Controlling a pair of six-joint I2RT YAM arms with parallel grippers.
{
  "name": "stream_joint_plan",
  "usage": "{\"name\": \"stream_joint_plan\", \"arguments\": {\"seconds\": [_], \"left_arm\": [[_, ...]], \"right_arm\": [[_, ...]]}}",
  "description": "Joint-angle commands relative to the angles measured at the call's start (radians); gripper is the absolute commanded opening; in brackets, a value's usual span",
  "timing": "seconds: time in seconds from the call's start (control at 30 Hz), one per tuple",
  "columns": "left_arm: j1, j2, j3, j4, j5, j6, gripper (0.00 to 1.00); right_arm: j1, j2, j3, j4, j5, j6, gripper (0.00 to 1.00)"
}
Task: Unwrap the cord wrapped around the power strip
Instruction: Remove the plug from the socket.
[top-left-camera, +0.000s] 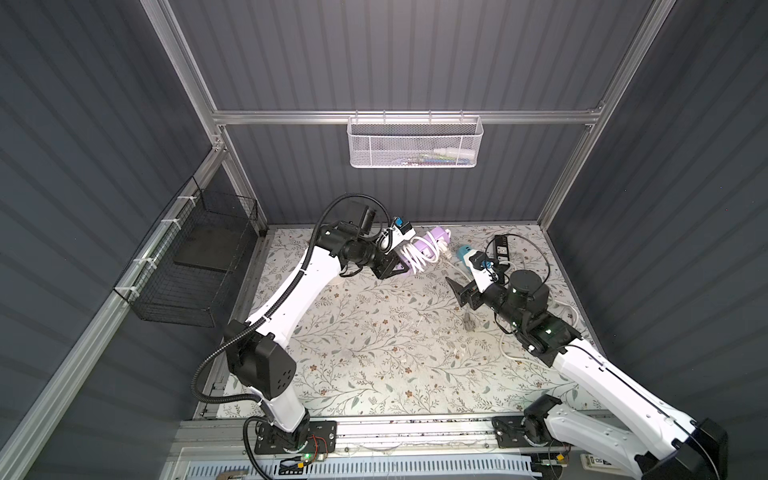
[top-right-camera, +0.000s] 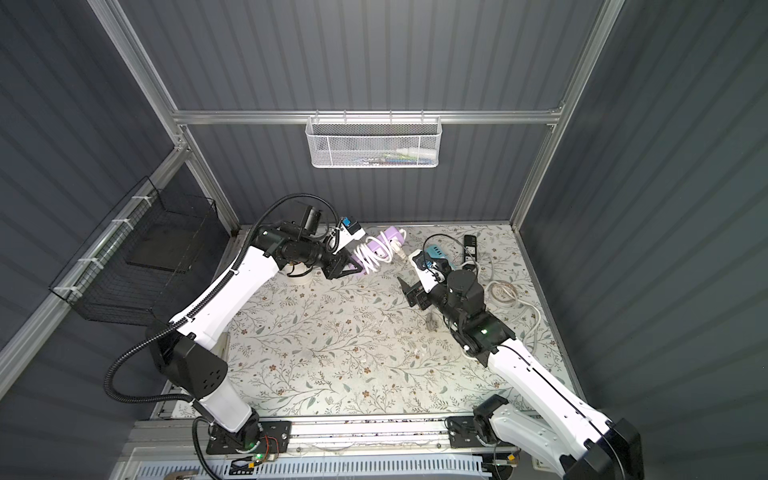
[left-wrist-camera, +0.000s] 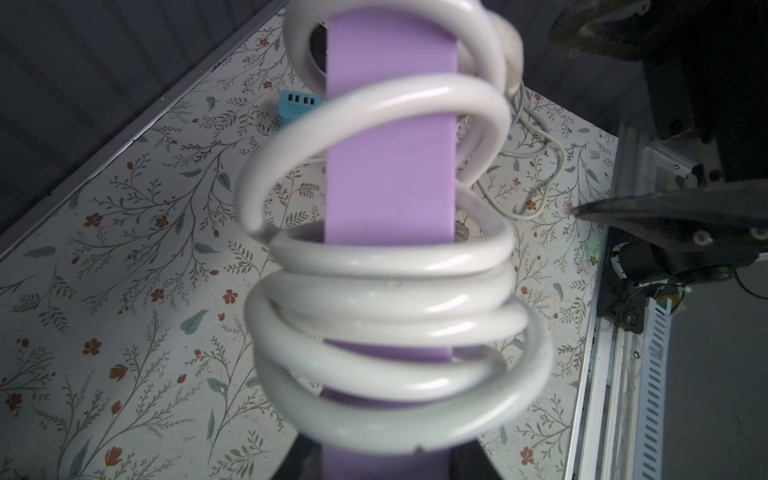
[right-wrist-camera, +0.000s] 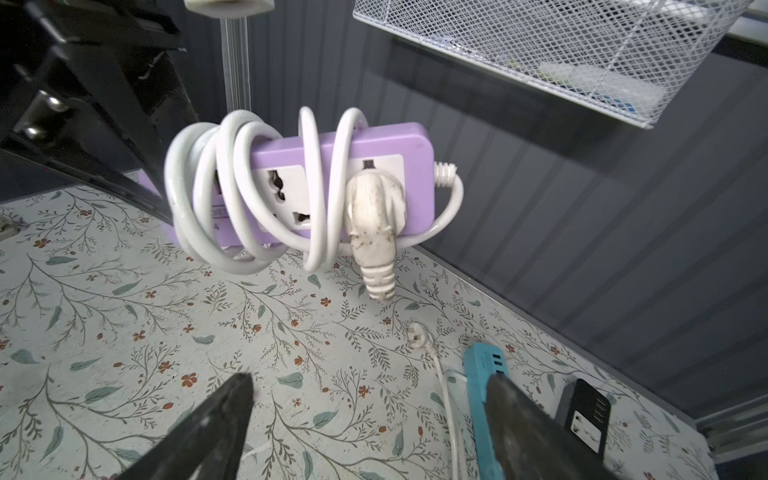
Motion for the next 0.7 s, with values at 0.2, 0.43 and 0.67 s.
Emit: {"name": "stream_joint_plan", "arguments": {"seconds": [0.2, 0.43, 0.67], "left_arm": [[-0.003, -0.035, -0.007, 0.056, 0.074, -0.019, 0.00], [-0.010, -0.035, -0.009, 0.047, 0.072, -0.012, 0.00], [-0.020, -0.032, -0.008, 0.042, 0.071, -0.012, 0.00]], "right_arm": [[0.029, 0.058, 0.035, 0.098, 0.062, -0.074, 0.70], [0.029, 0.100, 0.068, 0.127, 0.079, -0.108, 0.62], [0.027, 0.163, 0.105, 0.149, 0.068, -0.116, 0.53]]}}
